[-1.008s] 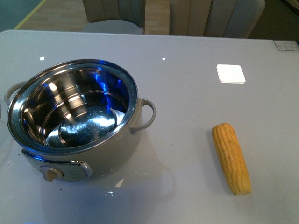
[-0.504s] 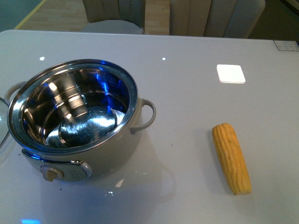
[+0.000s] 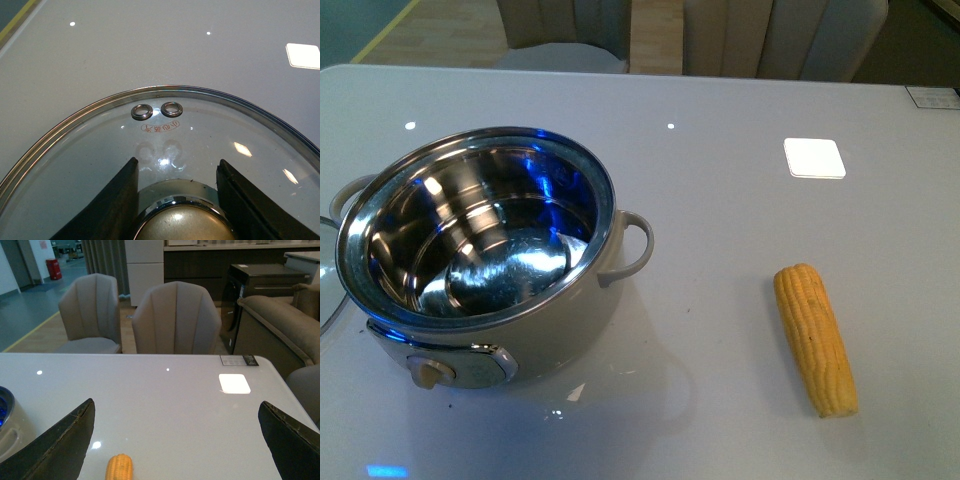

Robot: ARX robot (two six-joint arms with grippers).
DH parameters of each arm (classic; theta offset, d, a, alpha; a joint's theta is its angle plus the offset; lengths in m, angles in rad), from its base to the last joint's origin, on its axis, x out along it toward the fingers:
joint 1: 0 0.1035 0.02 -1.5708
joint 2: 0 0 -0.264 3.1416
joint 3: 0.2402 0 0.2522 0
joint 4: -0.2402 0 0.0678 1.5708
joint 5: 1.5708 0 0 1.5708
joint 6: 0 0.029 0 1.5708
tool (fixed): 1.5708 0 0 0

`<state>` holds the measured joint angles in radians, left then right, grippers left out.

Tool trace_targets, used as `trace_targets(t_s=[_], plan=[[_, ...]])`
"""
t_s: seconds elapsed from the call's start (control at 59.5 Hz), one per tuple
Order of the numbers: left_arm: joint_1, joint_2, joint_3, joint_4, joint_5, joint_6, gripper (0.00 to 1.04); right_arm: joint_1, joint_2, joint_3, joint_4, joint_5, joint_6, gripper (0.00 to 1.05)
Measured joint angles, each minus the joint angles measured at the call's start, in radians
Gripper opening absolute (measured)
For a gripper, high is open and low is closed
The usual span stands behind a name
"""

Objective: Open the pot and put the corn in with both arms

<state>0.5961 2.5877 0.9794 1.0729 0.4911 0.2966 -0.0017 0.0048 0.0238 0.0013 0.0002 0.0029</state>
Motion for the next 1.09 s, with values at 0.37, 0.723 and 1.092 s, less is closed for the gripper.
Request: trace_targets(t_s=[0.37,0.723,1.092], plan=[[0.002,-0.153,-0.080,0.000,-0.010,-0.034,0.98,0.000,0.000,0.000,0.000,0.000,0.000,0.96],[0.008,-0.575,-0.264,0.006,0.023,-0.216,0.98,0.000,0.000,0.000,0.000,0.000,0.000,0.96],[-0.216,-1.217,-0.762,0.053,-0.110,-0.294,0.51,0.000,0.000,0.000,0.000,0.000,0.000,0.96]])
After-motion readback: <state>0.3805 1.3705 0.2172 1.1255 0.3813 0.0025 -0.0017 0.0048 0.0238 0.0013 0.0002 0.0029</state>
